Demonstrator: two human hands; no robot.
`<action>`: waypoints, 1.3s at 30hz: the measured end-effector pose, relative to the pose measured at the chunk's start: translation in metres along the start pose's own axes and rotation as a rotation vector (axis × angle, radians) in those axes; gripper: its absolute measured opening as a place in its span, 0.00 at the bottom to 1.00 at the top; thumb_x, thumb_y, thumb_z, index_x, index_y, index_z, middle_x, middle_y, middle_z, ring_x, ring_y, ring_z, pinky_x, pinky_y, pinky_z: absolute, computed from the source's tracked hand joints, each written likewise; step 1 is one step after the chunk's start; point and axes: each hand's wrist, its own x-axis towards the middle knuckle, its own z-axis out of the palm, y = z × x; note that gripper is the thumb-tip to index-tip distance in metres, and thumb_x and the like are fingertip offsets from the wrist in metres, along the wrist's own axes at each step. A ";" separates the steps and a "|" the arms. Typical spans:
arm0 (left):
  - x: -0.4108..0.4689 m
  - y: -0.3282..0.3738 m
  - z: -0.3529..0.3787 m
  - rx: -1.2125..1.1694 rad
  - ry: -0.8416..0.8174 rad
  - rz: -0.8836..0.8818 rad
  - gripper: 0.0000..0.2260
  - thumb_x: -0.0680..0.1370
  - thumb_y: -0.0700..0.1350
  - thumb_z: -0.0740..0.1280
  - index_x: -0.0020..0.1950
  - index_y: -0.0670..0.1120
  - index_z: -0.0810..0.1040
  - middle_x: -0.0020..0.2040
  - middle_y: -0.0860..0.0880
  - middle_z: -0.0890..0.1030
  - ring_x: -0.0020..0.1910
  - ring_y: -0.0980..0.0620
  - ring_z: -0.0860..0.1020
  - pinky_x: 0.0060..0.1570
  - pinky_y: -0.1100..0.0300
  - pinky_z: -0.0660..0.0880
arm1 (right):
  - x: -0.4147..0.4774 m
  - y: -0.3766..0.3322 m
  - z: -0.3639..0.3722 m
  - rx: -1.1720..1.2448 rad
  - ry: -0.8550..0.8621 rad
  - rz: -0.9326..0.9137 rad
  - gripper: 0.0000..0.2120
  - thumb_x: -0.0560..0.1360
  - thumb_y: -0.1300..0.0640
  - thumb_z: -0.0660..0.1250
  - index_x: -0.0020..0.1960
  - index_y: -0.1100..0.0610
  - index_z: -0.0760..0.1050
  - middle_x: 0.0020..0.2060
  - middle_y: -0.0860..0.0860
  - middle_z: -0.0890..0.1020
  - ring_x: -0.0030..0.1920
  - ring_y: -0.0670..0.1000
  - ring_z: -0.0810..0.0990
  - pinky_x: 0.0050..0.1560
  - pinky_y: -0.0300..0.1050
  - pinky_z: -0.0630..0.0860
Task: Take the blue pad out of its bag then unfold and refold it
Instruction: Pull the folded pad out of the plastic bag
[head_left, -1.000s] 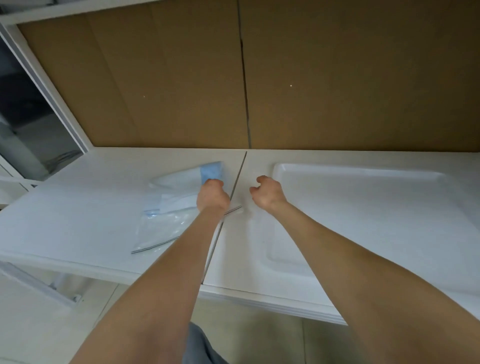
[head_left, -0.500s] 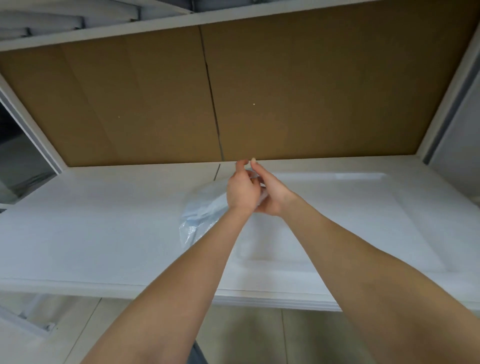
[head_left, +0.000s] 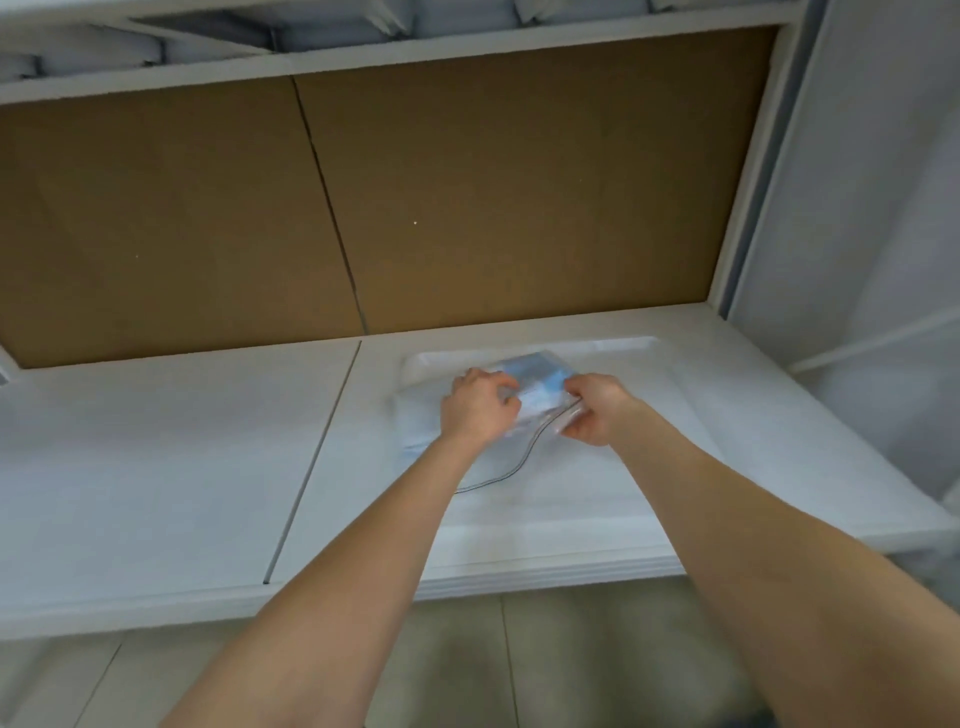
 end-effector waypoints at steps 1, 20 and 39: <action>-0.004 -0.005 0.003 0.028 -0.062 -0.046 0.15 0.76 0.47 0.63 0.62 0.56 0.77 0.64 0.48 0.73 0.65 0.47 0.70 0.64 0.53 0.68 | -0.001 0.003 -0.008 0.026 0.023 0.007 0.08 0.80 0.61 0.57 0.55 0.59 0.74 0.42 0.56 0.77 0.39 0.55 0.77 0.36 0.48 0.75; -0.027 0.006 0.027 0.010 -0.205 0.034 0.20 0.77 0.55 0.65 0.67 0.49 0.72 0.68 0.46 0.70 0.66 0.48 0.71 0.66 0.53 0.68 | -0.039 0.027 -0.073 0.023 0.035 0.158 0.03 0.75 0.71 0.66 0.43 0.66 0.75 0.29 0.59 0.83 0.26 0.52 0.83 0.24 0.40 0.79; -0.044 0.040 0.018 -0.060 -0.292 0.175 0.06 0.75 0.43 0.65 0.42 0.47 0.82 0.39 0.52 0.81 0.30 0.52 0.78 0.37 0.58 0.78 | -0.050 0.019 -0.068 0.124 0.094 0.070 0.17 0.70 0.48 0.75 0.47 0.57 0.73 0.41 0.56 0.82 0.39 0.51 0.83 0.45 0.43 0.82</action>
